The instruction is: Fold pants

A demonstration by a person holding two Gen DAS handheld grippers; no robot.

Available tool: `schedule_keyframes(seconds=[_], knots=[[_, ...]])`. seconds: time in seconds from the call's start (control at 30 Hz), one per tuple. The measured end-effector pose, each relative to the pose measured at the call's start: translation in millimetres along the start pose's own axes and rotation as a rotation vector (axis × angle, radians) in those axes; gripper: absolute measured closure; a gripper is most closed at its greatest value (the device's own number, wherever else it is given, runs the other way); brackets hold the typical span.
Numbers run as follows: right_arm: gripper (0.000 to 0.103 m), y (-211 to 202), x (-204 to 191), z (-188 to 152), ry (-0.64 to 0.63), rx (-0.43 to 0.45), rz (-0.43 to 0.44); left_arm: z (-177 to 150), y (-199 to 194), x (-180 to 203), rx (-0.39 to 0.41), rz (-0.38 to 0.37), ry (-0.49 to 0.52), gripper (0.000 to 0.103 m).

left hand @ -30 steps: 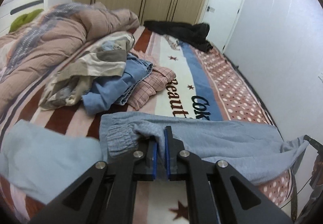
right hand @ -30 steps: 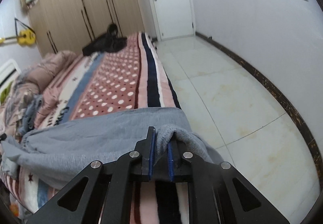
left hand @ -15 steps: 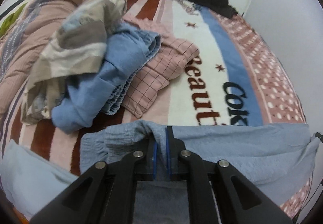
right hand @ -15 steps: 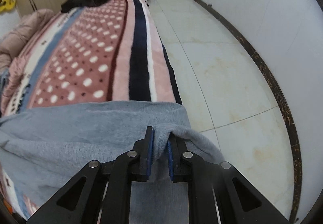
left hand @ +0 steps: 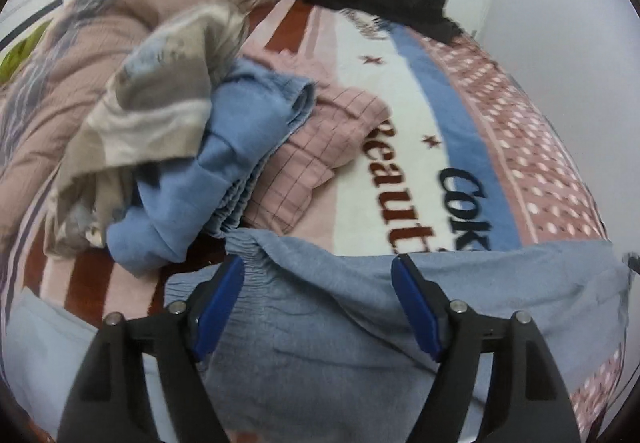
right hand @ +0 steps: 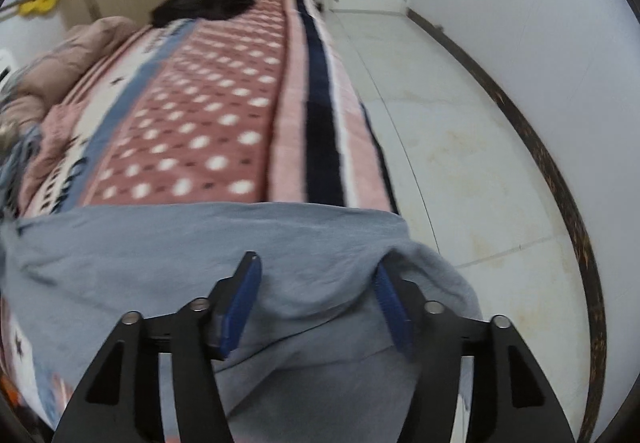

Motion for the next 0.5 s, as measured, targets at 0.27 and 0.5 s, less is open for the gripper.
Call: schedule_keyframes(seconds=[0.27,0.5], knots=[[0.034,-49.2,-78.8,-7.0,-0.125,0.103,0.171,-18.0,-40.8,37.9,0.021,-0.178,0.044,0.03],[0.035,-78.3,-159.9,-16.3,-0.236,0.205,0.314,-49.5,-33.4,97.3,-0.032,-0.316,0.139,0.03]])
Point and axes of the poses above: each gripper's, at about its wrist camera, not at the fingertips, and y roughly the way its jaws point, x to its right, z to its top, the point moved 3 cm from there along y, roughly the way its jaws point, and after that the axes turned 13 degrees about x, right-handed, at the moved point
